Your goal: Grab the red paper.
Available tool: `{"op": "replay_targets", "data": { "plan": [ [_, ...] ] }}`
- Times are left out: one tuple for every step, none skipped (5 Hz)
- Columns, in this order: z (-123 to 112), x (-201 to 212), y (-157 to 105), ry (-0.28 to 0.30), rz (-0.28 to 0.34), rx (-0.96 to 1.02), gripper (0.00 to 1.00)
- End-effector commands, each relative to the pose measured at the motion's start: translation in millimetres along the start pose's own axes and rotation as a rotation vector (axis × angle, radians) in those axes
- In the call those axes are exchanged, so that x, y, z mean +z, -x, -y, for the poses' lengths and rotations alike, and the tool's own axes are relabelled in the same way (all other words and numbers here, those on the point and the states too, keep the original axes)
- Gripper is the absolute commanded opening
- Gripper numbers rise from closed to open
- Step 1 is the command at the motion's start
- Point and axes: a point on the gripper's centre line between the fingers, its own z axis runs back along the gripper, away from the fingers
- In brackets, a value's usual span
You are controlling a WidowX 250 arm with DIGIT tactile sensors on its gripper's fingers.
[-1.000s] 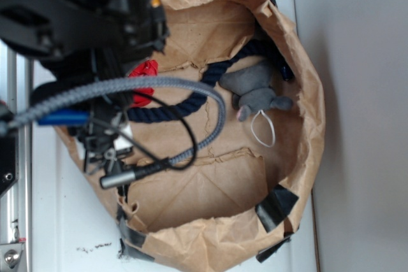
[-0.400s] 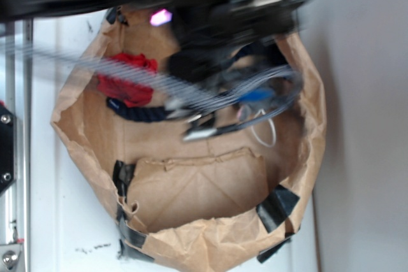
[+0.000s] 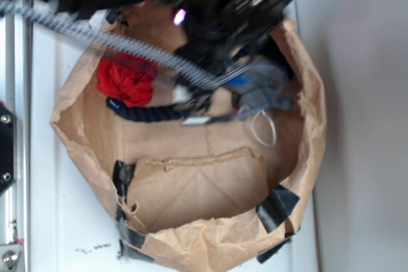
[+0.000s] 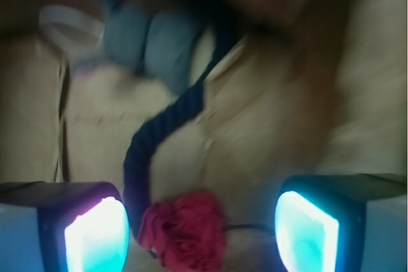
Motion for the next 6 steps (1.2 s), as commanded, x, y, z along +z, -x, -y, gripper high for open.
{"op": "replay_targets", "data": {
  "plan": [
    [-6,17,-2,-0.015,0.072,0.018,1.00],
    [-2,7,13,-0.003,0.090,-0.027,1.00],
    [-5,-4,11,-0.004,0.107,-0.062,1.00],
    [4,-13,13,-0.048,0.144,-0.140,1.00],
    [11,-21,14,-0.057,0.140,-0.183,1.00],
    [15,-36,22,-0.033,0.100,-0.240,1.00]
  ]
}}
